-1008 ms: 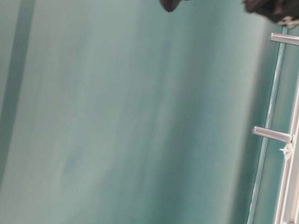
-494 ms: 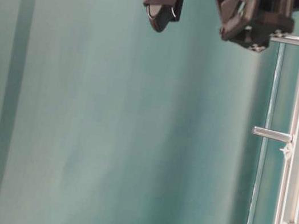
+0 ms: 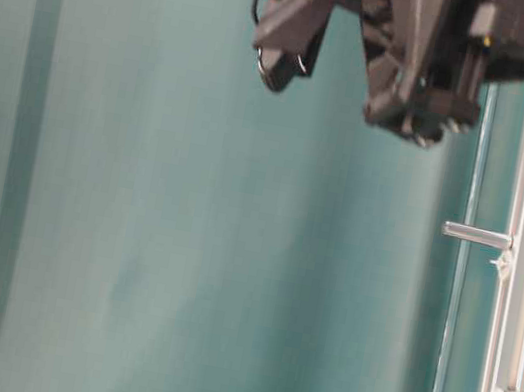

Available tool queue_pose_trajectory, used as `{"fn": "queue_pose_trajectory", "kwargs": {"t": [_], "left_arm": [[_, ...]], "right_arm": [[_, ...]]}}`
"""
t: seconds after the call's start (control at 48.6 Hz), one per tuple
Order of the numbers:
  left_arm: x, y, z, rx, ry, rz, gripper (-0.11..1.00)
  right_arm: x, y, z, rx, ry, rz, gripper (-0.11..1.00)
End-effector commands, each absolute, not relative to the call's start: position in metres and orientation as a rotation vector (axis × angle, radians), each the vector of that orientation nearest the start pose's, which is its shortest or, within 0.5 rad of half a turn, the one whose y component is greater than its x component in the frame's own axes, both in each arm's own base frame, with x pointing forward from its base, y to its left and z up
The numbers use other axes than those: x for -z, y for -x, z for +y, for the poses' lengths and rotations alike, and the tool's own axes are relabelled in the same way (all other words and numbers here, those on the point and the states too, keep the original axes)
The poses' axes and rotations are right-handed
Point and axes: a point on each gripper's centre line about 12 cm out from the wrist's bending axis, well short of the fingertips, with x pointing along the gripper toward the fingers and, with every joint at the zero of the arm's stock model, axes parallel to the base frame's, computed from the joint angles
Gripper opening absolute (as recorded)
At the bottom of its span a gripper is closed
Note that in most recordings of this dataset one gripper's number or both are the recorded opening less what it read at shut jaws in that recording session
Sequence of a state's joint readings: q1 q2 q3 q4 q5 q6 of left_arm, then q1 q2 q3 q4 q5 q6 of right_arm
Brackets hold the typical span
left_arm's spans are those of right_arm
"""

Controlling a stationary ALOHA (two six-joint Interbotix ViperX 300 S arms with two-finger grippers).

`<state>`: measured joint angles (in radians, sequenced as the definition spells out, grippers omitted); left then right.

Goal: Move the cable alternately left and right between 8 closely spaced pins so it hooks onto each one.

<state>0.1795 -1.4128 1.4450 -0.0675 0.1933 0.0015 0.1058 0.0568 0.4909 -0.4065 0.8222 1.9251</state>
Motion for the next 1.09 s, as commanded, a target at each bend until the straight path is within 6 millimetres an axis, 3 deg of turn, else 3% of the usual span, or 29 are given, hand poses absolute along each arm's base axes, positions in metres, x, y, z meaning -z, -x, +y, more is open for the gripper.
{"fn": "queue_pose_trajectory", "kwargs": {"t": [0.0, 0.35, 0.699, 1.069], "left_arm": [[-0.201, -0.128, 0.022, -0.176, 0.079, 0.209, 0.34], [-0.201, -0.128, 0.022, -0.177, 0.081, 0.207, 0.34], [-0.201, -0.128, 0.022, -0.177, 0.085, 0.208, 0.34], [-0.201, -0.128, 0.022, -0.177, 0.087, 0.208, 0.34]], "right_arm": [[-0.168, -0.375, 0.003, 1.099, -1.137, 0.789, 0.19], [-0.170, -0.406, 0.004, 1.060, -1.116, 0.774, 0.19], [-0.175, -0.413, 0.009, 1.048, -1.131, 0.765, 0.19], [-0.173, -0.417, 0.040, 1.019, -1.167, 0.786, 0.19]]}}
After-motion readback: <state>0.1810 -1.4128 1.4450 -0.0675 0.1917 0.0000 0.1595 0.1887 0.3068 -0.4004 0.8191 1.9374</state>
